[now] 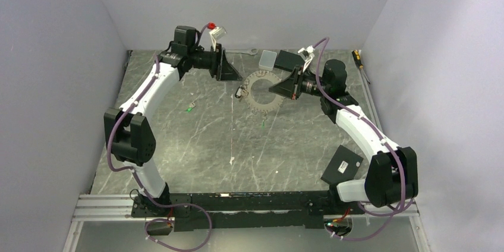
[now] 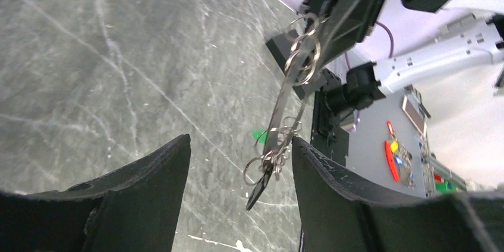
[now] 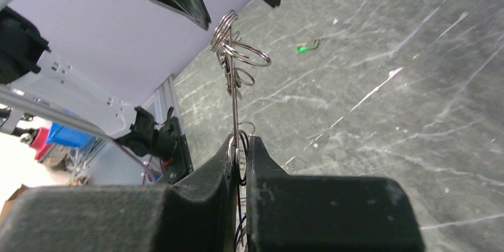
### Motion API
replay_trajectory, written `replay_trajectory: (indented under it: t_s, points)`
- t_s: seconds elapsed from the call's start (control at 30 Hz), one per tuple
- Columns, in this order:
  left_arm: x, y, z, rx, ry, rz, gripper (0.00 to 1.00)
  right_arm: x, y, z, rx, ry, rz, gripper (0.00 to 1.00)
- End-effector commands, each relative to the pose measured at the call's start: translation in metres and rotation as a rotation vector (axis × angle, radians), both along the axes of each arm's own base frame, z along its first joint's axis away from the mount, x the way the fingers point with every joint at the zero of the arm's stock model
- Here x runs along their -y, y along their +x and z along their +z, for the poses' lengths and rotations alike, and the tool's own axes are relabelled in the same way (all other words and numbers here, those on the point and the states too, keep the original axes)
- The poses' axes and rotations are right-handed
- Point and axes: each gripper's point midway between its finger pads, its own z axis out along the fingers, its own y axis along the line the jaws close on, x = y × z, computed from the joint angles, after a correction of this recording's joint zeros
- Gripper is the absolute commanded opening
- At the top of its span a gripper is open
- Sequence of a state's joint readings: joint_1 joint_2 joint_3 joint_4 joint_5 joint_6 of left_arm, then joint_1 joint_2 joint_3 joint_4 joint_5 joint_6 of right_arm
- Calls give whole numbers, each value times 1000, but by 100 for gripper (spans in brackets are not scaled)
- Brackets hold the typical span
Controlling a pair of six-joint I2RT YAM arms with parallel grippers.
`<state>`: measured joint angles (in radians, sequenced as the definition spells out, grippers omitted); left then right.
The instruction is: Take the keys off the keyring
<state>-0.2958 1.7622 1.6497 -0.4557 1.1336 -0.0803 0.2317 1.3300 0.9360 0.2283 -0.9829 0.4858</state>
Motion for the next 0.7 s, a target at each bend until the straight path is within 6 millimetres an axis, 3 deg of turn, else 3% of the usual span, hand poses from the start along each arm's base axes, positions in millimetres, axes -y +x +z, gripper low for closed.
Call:
replay_trajectory:
  t_s: [0.0,0.17,0.43,0.67]
  points:
    - [-18,12,16,30,-13,115,69,2,23,41,79,30,-87,0]
    - [-29,11,8,22,-15,127,72,1,28,49,90,43,-94,0]
    - [-30,-5,1,36,-26,75,69,4,37,49,80,28,-142,0]
    - [-36,-7,-27,23,19,132,68,13,57,41,12,13,-274,0]
